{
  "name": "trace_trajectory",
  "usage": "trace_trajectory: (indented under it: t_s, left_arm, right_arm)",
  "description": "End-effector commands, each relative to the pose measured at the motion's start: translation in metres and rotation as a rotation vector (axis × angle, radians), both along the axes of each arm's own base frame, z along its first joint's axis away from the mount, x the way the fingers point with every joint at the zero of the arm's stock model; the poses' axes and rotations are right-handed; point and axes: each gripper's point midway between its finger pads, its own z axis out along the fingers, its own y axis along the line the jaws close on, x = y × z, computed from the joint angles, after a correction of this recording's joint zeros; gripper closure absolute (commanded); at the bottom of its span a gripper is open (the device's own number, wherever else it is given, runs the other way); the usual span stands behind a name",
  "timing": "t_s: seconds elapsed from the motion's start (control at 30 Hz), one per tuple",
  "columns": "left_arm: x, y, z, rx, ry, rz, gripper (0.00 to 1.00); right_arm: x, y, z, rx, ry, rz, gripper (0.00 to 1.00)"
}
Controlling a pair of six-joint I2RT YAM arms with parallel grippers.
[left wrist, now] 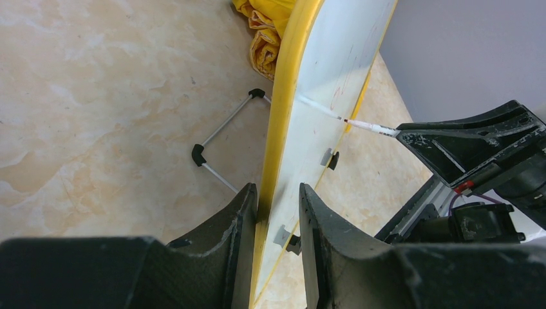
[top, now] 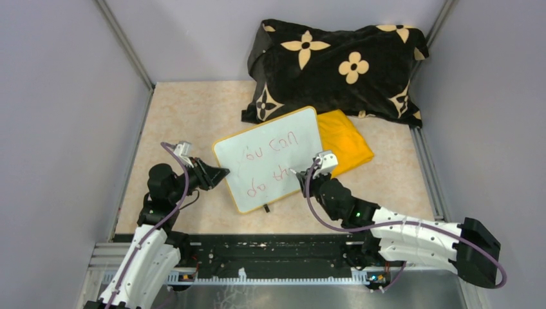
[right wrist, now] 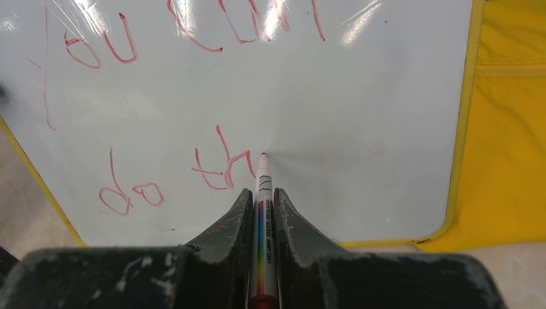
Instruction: Write a sentence on the whiteboard
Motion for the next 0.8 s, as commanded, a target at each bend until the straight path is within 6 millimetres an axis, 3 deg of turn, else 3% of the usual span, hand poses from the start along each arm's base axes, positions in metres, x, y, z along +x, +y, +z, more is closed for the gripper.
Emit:
trace_trajectory:
  t_s: [0.0, 0.77]
  left_arm:
    - [-0.001, -0.003, 0.007, -0.016, -0.035, -0.022, 0.64]
    - [-0.001, -0.003, 0.008, -0.016, -0.038, -0.021, 0.64]
  right_arm:
    - [0.010, 0.005, 0.029, 0.079, -0.057, -0.023, 1.00]
    - [0.002, -0.005, -0.002, 0.030, 0.013, -0.030, 1.00]
